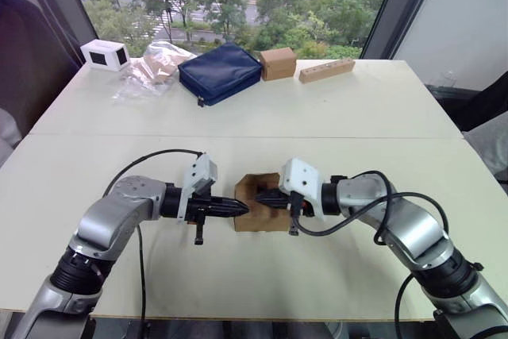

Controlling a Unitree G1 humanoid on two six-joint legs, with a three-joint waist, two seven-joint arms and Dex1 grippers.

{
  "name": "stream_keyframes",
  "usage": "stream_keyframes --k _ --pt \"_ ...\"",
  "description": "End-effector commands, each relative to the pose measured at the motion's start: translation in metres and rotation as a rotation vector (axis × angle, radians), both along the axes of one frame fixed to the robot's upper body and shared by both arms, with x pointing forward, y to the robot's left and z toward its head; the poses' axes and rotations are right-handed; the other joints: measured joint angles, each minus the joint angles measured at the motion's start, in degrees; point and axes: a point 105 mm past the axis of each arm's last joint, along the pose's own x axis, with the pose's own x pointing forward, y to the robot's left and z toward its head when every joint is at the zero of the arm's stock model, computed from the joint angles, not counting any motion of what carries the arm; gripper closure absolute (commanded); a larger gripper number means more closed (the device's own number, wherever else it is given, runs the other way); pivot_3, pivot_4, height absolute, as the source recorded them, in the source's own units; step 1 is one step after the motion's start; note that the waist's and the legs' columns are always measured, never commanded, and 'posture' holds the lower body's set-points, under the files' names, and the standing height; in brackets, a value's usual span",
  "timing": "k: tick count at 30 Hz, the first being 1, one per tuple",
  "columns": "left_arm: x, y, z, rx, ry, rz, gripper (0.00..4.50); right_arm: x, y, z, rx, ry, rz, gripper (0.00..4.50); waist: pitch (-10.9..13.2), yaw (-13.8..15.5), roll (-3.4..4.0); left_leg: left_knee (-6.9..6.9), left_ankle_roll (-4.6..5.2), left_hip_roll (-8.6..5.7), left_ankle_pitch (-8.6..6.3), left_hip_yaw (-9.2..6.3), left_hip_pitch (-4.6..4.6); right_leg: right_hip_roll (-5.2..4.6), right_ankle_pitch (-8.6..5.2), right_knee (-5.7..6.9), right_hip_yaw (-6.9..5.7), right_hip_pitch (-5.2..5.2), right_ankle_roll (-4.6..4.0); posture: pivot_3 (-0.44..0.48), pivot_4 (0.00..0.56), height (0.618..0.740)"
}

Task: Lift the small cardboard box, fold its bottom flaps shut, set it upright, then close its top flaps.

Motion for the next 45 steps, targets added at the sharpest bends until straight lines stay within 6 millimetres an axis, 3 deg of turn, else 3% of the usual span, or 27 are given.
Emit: stream_keyframes --k 1,3,5,9,12,17,25,28,32,45 --pt "0.002 0.000 0.001 0.002 -0.020 -0.004 4.44 -0.014 -0.004 0.044 0.180 0.006 0.055 4.50 0.0 0.0 0.00 0.00 0.00 0.00 0.00 0.00 -0.01 0.00 0.00 -0.01 0.00 0.00 0.00 0.000 0.150 0.740" --pt "0.003 0.000 0.002 -0.003 -0.020 -0.001 4.44 -0.018 -0.011 0.067 0.300 0.050 0.076 4.50 0.0 0.0 0.00 0.00 0.00 0.00 0.00 0.00 0.00 -0.01 0.00 -0.01 0.00 0.01 0.00 0.000 0.150 0.740" --pt "0.004 -0.001 0.002 -0.006 -0.022 0.000 4.44 -0.004 -0.022 0.084 0.357 0.009 0.011 4.50 0.0 0.0 0.00 0.00 0.00 0.00 0.00 0.00 0.01 -0.02 0.00 0.00 0.00 0.02 0.00 0.000 0.150 0.740" --pt "0.004 -0.002 0.003 -0.011 -0.020 -0.002 4.44 0.025 -0.021 0.065 0.204 -0.069 -0.098 4.50 0.0 -0.1 0.01 -0.06 0.00 0.00 0.00 0.00 0.05 -0.02 0.00 -0.01 0.00 0.03 0.00 0.000 0.150 0.740" --pt "0.004 -0.003 0.003 -0.013 -0.028 0.005 4.44 0.033 -0.010 0.044 0.105 -0.075 -0.094 4.50 0.0 -0.2 0.02 -0.08 0.00 0.00 0.00 0.03 0.05 -0.01 0.00 -0.01 0.01 0.00 -0.01 0.000 0.150 0.740" --pt "0.002 -0.003 0.003 -0.010 -0.025 0.000 4.44 0.031 -0.002 0.019 0.008 -0.062 -0.048 4.50 0.0 0.1 0.02 -0.06 0.00 0.00 0.00 0.04 -0.02 0.00 0.00 -0.01 0.01 -0.04 0.00 0.000 0.150 0.740" --pt "-0.003 0.004 0.011 -0.011 -0.025 0.012 4.44 0.010 0.001 0.006 -0.010 -0.006 0.016 4.50 0.0 -0.1 0.02 -0.05 0.00 0.00 0.00 0.03 -0.01 0.00 0.00 -0.01 0.01 -0.03 0.00 0.000 0.150 0.740" --pt "-0.004 0.008 0.026 -0.057 -0.022 0.022 4.44 0.007 -0.001 0.000 -0.013 0.011 0.008 4.50 0.0 -0.1 0.02 -0.06 0.00 0.02 0.00 0.02 0.00 0.00 0.00 -0.01 0.01 -0.03 0.00 0.000 0.150 0.740" --pt "0.022 0.006 0.039 -0.120 -0.081 0.133 4.44 0.006 0.000 -0.001 -0.007 0.011 -0.002 4.50 0.0 0.2 0.02 -0.05 0.00 0.01 0.00 0.02 -0.01 -0.02 0.00 -0.01 0.01 -0.02 0.00 0.000 0.150 0.740" --pt "0.050 -0.018 0.010 -0.086 -0.114 0.145 4.44 -0.004 -0.004 0.009 -0.009 -0.032 -0.009 4.50 0.0 0.1 0.01 -0.03 0.00 -0.02 0.01 0.02 -0.01 0.02 0.00 -0.02 0.00 -0.02 0.00 0.000 0.150 0.740"
